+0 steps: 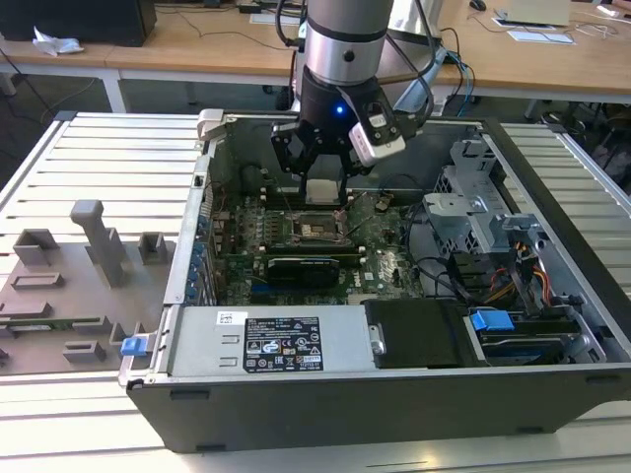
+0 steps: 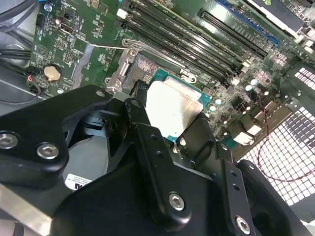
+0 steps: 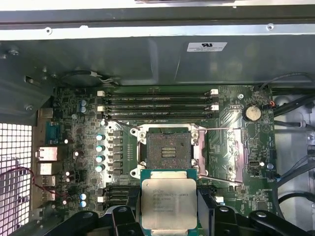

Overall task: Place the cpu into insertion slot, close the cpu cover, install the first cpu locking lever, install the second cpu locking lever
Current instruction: 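Place the cpu into insertion slot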

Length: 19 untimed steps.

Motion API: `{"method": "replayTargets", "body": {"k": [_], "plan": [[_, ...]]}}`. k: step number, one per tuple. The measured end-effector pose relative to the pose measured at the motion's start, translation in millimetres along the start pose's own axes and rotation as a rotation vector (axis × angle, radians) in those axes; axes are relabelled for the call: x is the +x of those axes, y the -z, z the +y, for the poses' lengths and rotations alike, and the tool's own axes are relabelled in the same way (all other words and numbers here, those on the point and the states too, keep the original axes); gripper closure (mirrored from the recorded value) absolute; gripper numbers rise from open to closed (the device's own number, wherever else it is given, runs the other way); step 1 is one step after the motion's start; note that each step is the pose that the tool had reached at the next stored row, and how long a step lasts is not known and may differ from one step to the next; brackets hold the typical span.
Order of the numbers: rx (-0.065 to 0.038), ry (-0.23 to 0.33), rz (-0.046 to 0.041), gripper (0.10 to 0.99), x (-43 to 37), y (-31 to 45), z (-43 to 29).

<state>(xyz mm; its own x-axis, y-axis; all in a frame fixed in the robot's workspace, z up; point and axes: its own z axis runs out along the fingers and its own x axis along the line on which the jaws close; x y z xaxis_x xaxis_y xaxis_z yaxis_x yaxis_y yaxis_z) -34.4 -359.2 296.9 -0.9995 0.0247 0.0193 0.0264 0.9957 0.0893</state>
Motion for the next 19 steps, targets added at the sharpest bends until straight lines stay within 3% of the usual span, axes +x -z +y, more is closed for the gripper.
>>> {"method": "replayTargets", "body": {"k": [19], "plan": [[0.0, 0.0, 0.0, 0.541, -0.2, -13.2, -1.2]]}}
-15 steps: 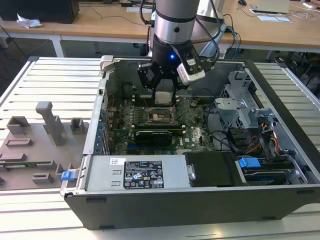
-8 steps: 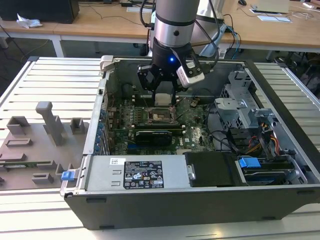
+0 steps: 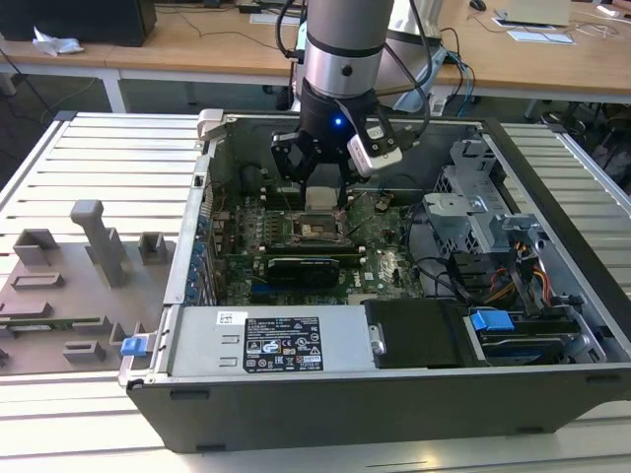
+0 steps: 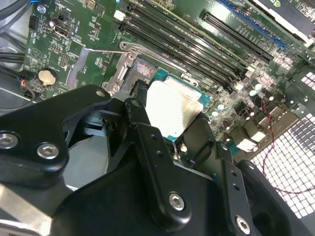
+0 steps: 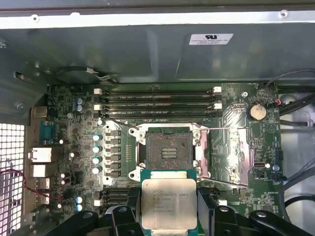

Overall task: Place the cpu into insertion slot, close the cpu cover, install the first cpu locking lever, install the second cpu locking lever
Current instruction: 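Place the cpu into insertion slot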

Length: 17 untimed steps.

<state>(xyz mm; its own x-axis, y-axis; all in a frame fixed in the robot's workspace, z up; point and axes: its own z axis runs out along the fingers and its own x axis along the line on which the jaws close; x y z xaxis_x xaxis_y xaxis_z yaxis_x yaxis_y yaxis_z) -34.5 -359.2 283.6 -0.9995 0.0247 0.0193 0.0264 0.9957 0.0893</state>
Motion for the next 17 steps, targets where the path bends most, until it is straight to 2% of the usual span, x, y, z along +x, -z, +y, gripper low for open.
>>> {"method": "replayTargets", "body": {"k": [17], "plan": [[0.001, 0.0, 0.0, 0.541, -0.2, -14.3, -1.2]]}}
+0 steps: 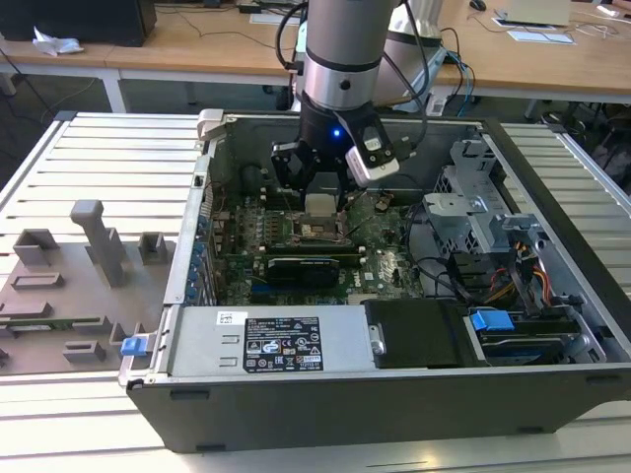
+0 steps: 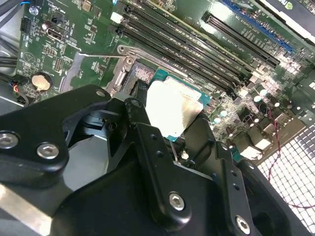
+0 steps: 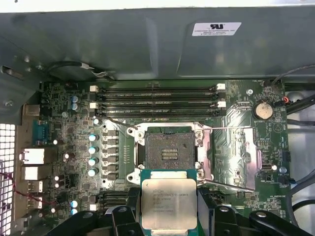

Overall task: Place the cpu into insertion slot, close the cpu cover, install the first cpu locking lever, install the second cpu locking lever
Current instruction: 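Place the cpu into insertion slot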

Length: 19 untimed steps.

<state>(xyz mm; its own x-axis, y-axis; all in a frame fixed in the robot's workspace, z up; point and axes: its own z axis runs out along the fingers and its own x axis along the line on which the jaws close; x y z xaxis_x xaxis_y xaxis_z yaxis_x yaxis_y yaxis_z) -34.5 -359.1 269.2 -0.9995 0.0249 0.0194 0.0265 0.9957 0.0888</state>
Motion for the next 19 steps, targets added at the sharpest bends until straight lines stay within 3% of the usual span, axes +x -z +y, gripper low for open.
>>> {"method": "replayTargets", "body": {"k": [5, 8, 19], "plan": [[0.015, 0.0, -0.0004, 0.541, -1.2, -3.8, 10.9], [0.028, 0.0, -0.0006, 0.541, -2.3, -7.0, 21.8], [0.028, 0.001, -0.0007, 0.541, -3.8, -10.7, 25.9]]}}
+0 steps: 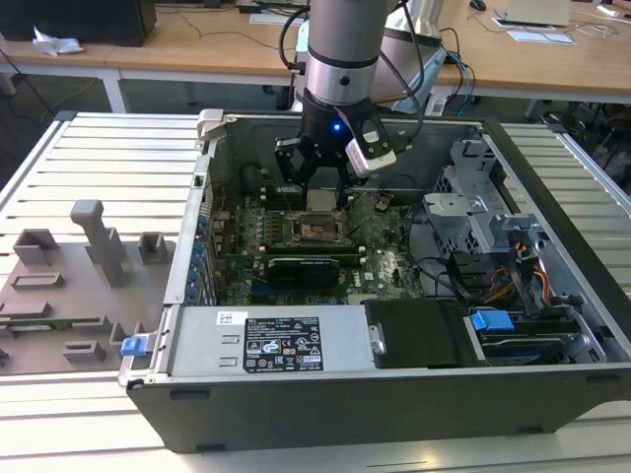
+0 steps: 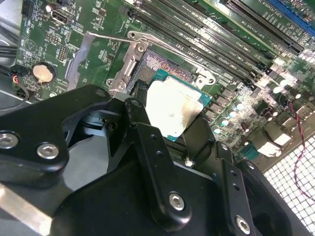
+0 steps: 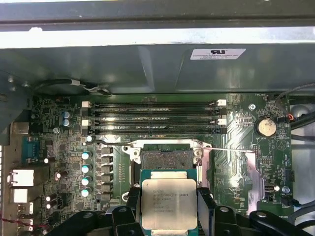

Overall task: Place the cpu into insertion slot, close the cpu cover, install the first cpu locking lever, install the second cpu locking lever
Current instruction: 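Place the cpu into insertion slot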

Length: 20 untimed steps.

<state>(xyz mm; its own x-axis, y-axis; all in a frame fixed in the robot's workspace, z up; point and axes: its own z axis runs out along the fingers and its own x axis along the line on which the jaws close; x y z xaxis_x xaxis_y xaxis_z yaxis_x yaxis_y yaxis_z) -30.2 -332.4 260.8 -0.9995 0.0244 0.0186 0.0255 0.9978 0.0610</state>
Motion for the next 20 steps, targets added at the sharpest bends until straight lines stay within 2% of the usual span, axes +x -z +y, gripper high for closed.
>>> {"method": "replayTargets", "body": {"k": [3, 4, 6, 8, 15, 20], "plan": [[0.0, -0.017, -0.001, 0.541, -0.1, 0.0, 0.0], [-0.001, -0.033, -0.002, 0.541, 0.0, -0.1, 0.0], [-0.002, -0.113, -0.0069, 0.541, 0.0, -0.5, 0.0], [0.0, -0.151, -0.0095, 0.541, 0.0, -0.6, -0.1], [-0.001, -0.231, -0.0142, 0.541, 0.0, -1.0, -0.1], [-0.002, -0.313, -0.0192, 0.541, -0.1, -1.5, -0.1]]}}
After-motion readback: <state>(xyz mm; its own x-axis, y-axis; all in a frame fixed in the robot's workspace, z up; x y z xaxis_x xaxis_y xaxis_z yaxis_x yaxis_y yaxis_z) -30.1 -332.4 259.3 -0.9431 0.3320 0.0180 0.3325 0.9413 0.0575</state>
